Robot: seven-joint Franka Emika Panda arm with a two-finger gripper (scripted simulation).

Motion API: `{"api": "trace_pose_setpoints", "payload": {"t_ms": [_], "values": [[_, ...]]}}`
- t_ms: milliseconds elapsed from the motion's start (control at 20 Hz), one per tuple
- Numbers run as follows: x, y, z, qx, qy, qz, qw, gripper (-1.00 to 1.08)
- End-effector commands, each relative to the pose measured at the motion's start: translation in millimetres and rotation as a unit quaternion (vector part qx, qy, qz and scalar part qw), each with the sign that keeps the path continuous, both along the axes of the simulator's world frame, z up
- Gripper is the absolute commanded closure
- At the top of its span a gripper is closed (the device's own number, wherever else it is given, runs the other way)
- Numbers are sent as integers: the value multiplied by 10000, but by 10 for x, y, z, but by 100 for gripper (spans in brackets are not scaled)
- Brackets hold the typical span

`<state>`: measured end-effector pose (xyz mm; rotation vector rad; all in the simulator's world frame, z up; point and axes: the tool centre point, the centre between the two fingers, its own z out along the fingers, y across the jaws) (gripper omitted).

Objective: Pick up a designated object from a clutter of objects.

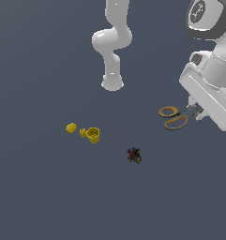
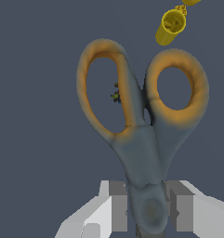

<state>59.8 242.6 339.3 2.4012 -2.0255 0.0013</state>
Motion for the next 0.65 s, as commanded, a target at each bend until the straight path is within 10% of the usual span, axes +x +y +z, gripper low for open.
{"api": "trace_pose_setpoints", "payload": {"t_ms": [0, 600], "values": [[17, 79, 125, -1, 2, -4, 10000, 108], [56, 227, 344, 3, 3, -1, 10000, 108]]}}
